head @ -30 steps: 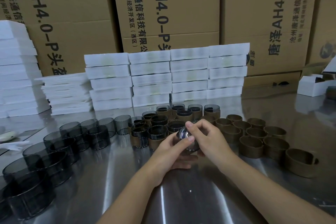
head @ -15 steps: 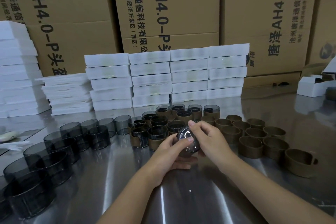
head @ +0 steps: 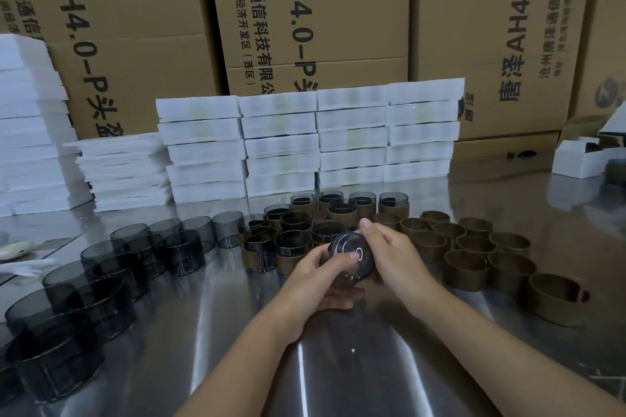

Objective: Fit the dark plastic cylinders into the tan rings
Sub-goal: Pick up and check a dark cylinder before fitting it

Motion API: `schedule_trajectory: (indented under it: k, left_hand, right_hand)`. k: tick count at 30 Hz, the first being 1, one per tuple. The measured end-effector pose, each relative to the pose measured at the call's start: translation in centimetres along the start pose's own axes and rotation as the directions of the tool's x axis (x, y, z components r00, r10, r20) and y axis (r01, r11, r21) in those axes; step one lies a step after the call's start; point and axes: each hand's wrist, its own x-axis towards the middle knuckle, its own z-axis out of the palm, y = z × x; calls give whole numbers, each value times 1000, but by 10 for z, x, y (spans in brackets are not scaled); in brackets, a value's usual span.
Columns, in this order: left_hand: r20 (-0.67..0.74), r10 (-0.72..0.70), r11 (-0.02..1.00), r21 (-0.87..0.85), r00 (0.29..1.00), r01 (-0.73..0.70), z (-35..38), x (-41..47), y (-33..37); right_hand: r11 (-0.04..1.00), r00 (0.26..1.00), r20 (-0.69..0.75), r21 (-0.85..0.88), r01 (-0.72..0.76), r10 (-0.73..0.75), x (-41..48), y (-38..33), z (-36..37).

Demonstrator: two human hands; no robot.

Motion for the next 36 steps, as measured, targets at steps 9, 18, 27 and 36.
schedule_trajectory:
  k: [9, 18, 27, 36]
  left_hand:
    - [17, 21, 1000, -9, 1000, -21, 2, -4, 1]
    - [20, 32, 999, -5, 999, -32, 2, -2, -1]
    - [14, 34, 999, 10, 999, -34, 1, -1, -2]
    - [16, 19, 1000, 5, 1000, -19, 1, 0, -2]
  right_hand:
    - [580, 993, 107, -813, 57, 52, 18, 35, -22]
    - [559, 992, 86, -829, 18, 96, 18, 35, -21]
    - [542, 995, 72, -840, 26, 64, 20, 34, -23]
    - [531, 999, 24, -847, -5, 48, 20, 34, -24]
